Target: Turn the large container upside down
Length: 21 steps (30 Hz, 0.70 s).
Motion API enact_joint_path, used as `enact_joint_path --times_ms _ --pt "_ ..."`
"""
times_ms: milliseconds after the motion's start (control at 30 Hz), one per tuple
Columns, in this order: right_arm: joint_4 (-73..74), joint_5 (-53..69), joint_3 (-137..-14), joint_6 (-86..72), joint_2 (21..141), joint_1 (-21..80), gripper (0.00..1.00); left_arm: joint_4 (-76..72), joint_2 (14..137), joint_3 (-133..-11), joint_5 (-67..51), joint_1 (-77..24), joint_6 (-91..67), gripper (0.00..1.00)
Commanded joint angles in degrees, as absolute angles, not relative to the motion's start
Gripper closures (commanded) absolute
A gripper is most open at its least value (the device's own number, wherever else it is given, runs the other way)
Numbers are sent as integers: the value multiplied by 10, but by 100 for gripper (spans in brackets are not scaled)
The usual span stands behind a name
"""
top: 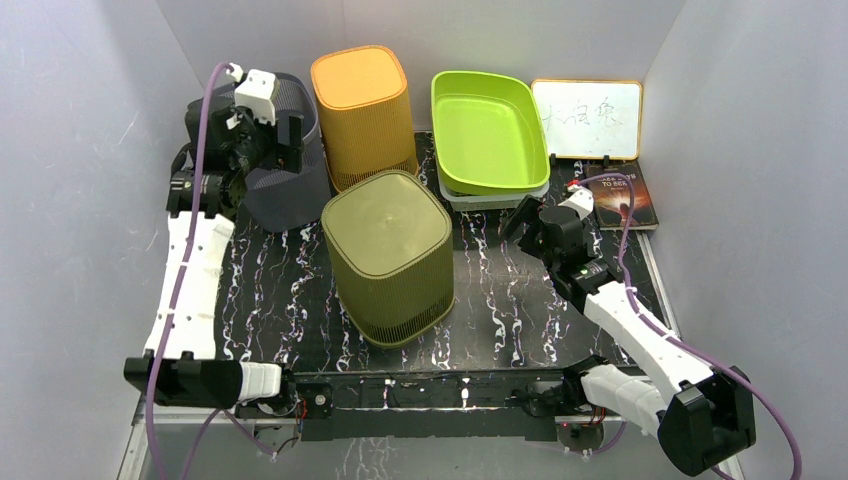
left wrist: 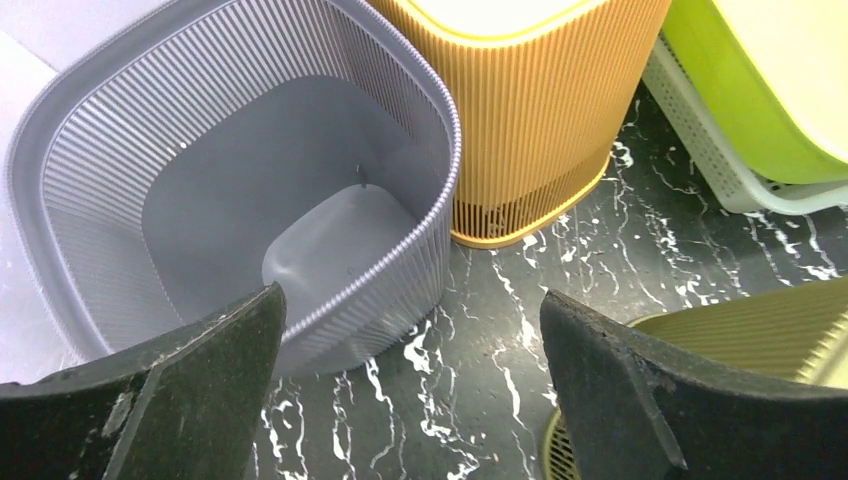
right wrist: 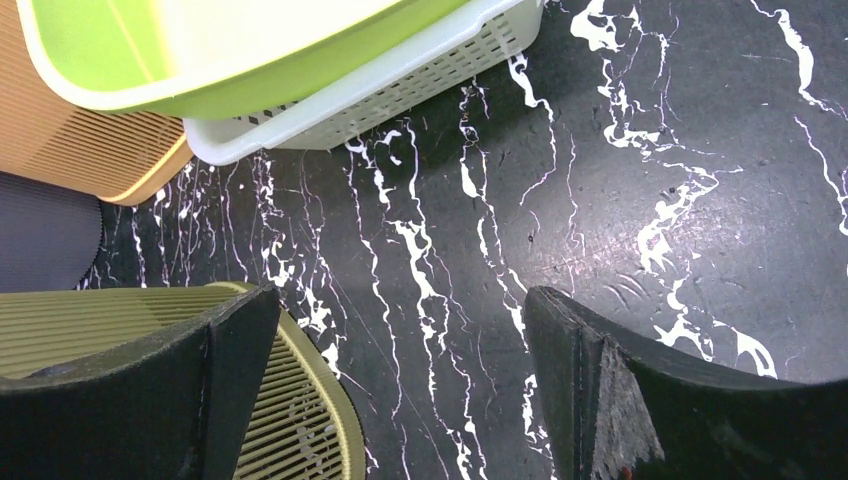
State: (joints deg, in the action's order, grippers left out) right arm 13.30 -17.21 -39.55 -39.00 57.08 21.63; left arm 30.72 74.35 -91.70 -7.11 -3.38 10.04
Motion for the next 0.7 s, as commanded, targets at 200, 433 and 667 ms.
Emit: enact_joint_path --times_ms 200,433,667 --pt "130 -180 -374 -366 547 215 8 265 821 -928 -115 -32 194 6" --pt "138 -186 -363 -356 543 216 8 249 879 -946 -130 -32 218 7" --pt "137 -193 -347 -349 533 215 8 255 929 -965 -109 -32 229 16"
